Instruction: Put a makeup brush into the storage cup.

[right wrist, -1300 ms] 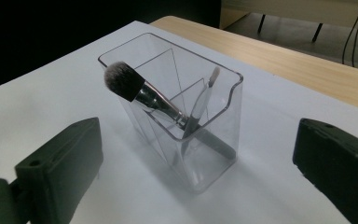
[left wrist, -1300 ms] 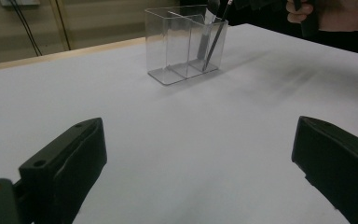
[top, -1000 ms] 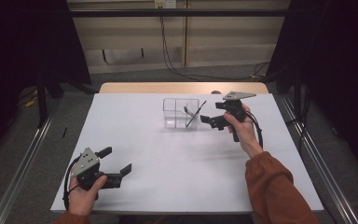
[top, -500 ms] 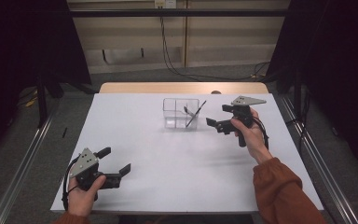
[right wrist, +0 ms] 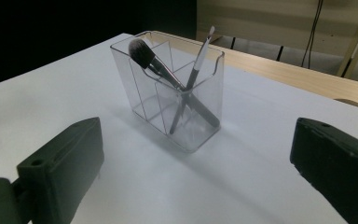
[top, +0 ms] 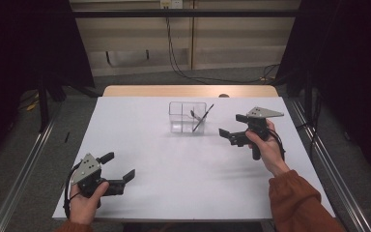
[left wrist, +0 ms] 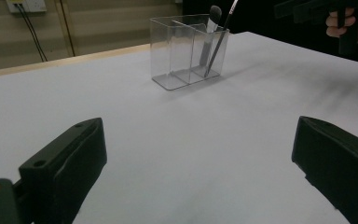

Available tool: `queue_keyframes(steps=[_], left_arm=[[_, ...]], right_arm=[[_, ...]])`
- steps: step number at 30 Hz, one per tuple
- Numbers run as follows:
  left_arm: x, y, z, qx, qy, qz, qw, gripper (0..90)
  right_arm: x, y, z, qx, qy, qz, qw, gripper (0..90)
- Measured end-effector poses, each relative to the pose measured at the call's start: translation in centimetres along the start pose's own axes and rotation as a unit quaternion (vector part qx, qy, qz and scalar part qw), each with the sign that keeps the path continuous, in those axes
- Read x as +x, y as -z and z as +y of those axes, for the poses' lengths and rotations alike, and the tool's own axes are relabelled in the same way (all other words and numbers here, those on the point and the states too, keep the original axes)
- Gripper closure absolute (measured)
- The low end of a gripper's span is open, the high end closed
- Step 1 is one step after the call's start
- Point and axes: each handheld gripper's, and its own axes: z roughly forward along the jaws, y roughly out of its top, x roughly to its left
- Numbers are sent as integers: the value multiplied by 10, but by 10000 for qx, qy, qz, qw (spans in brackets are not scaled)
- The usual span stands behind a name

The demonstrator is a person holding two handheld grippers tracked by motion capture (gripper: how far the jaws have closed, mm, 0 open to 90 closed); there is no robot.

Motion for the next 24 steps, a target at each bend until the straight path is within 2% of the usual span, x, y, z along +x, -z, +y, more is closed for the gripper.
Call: queue_keyframes(steps=[8, 11, 13, 15, 24], left_arm=[[-1, 0, 0, -11, -19, -5, 10000, 31], [-1, 1, 0, -13, -14, 5, 10000, 31], [-1, 0, 0, -7, 17, 11, 10000, 31], [-1, 0, 0, -2, 5, 8, 10000, 31], [-2, 1, 0, -47, 1, -25, 10000, 31]], right_arm=[[3, 17, -6, -94, -17, -118, 9999, 27], [5, 22, -11, -114, 6, -129, 9999, 29], [7, 26, -14, -171, -76, -73, 9998, 29], [7, 30, -18, -211, -16, -140, 9997, 29], [11, 44, -35, -291, -44, -229, 9993, 23]])
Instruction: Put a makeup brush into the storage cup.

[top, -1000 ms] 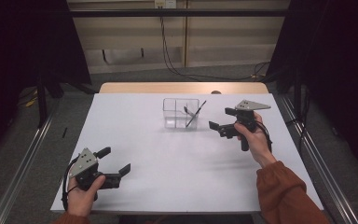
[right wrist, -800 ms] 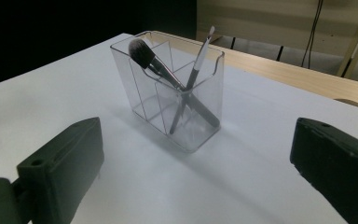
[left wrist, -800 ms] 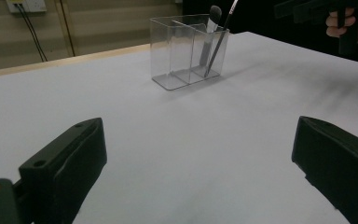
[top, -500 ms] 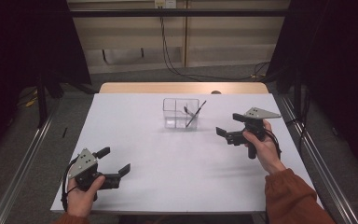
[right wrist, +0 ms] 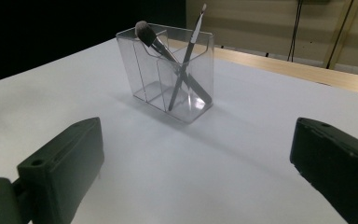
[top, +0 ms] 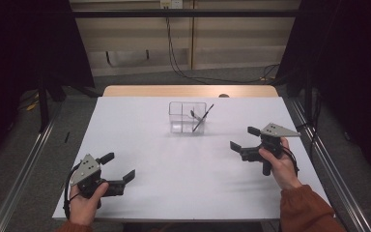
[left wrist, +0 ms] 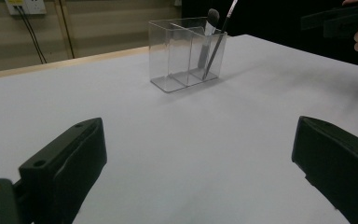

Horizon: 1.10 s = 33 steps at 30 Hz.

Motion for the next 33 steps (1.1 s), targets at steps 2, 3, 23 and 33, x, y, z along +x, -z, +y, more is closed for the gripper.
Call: queue_keyframes(steps=[2, 3, 23, 33], left_arm=[[0, 1, 0, 1, 11, 11, 10000, 31], [0, 1, 0, -2, 7, 12, 10000, 31], [-2, 5, -3, 30, -1, 39, 10000, 30], [-3, 12, -3, -9, 5, 72, 10000, 30]], right_arm=[[0, 5, -3, -41, -23, -37, 10000, 22], [1, 8, -4, -48, -32, -61, 10000, 22], [5, 56, -33, -269, -63, -402, 9988, 6], [10, 78, -47, -299, -92, -506, 9982, 7]])
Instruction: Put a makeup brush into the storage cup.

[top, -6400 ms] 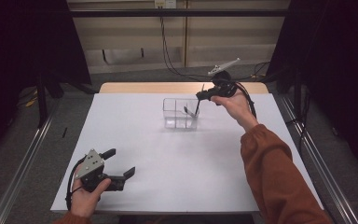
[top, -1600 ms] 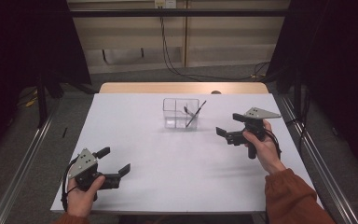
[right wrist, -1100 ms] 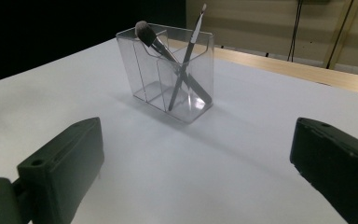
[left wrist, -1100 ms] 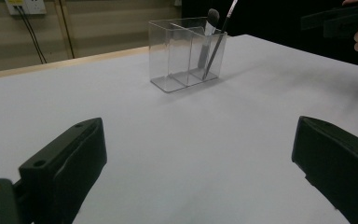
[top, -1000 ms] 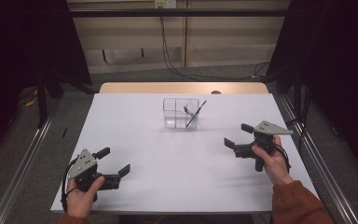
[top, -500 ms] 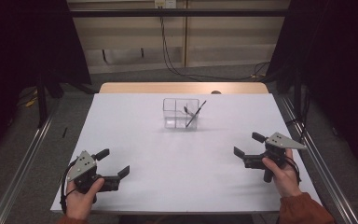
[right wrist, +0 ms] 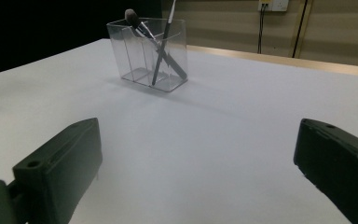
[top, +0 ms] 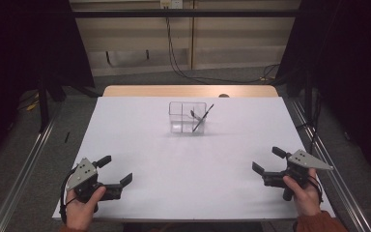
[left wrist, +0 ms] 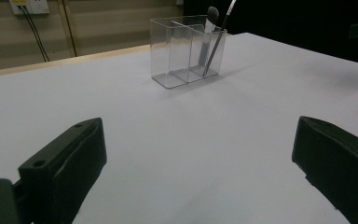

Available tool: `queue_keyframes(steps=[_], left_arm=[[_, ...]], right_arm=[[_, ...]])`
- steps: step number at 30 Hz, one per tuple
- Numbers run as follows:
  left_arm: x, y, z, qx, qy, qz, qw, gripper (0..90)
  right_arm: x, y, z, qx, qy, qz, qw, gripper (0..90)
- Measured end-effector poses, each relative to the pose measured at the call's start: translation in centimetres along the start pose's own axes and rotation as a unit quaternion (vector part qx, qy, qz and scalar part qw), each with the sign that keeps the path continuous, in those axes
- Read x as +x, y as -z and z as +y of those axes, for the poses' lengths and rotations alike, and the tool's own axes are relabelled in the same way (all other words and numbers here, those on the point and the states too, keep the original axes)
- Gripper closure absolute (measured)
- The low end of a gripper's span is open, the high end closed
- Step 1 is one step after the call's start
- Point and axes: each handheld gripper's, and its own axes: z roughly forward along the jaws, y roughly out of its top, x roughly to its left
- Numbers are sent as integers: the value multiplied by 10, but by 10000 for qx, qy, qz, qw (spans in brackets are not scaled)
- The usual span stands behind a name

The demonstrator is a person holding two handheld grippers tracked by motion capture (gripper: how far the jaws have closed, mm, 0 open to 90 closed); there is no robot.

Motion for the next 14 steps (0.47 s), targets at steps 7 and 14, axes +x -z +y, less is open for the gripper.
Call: queue_keyframes(steps=[7, 14], left_arm=[[-2, 0, 0, 32, -44, -24, 10000, 30], [-1, -1, 0, 26, -22, -18, 10000, 30]], right_arm=[[-1, 9, -3, -39, 15, -57, 10000, 3], [-3, 7, -4, -31, 30, -31, 10000, 5]])
